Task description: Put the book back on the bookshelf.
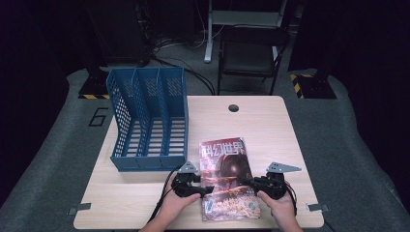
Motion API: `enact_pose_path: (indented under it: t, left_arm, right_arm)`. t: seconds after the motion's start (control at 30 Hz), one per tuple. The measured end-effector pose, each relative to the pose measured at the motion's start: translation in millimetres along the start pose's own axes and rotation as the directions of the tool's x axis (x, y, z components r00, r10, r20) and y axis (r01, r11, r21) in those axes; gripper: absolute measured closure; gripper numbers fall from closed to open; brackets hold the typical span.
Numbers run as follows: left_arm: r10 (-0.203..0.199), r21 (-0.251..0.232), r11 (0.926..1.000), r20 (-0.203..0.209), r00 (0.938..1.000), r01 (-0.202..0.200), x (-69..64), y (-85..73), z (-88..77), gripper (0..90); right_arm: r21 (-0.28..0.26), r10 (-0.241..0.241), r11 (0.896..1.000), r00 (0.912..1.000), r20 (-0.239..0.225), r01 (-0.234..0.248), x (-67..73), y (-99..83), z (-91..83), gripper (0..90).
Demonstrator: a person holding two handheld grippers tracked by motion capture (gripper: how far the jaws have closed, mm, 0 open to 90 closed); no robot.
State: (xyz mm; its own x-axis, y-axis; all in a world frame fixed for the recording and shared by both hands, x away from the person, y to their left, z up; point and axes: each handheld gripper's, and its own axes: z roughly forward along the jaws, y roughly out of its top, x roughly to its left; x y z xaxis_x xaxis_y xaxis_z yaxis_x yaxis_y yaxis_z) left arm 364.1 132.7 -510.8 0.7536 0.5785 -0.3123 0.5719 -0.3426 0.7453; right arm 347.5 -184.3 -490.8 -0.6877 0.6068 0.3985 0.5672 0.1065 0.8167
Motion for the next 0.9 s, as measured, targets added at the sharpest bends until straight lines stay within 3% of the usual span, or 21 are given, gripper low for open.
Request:
enact_pose_path:
  t: [0.3,0.53,0.7,0.9]
  left_arm:
    - [-0.061,-0.008,0.9981,0.021,0.9979,0.061,0.7,1.5,-8.7,48.2]
    - [-0.047,-0.016,0.9988,0.025,0.9986,0.047,1.2,4.2,-15.9,54.5]
    - [-0.043,-0.052,0.9976,0.038,0.9983,0.045,-1.4,9.3,-24.6,62.9]
    - [-0.007,-0.059,0.9982,0.029,0.9995,0.009,-6.8,16.0,-33.3,69.0]
  right_arm:
    - [0.002,0.007,1.000,0.9998,-0.018,-0.007,-1.6,-0.3,-0.7,84.9]
    - [-0.003,0.003,1.000,0.9998,-0.022,-0.003,-1.2,0.5,-1.2,84.8]
    - [-0.008,0.006,1.000,0.9997,-0.022,-0.006,-2.3,1.2,-2.3,84.6]
    - [-0.019,0.002,1.000,0.9997,-0.025,-0.002,-1.0,3.1,-2.9,84.3]
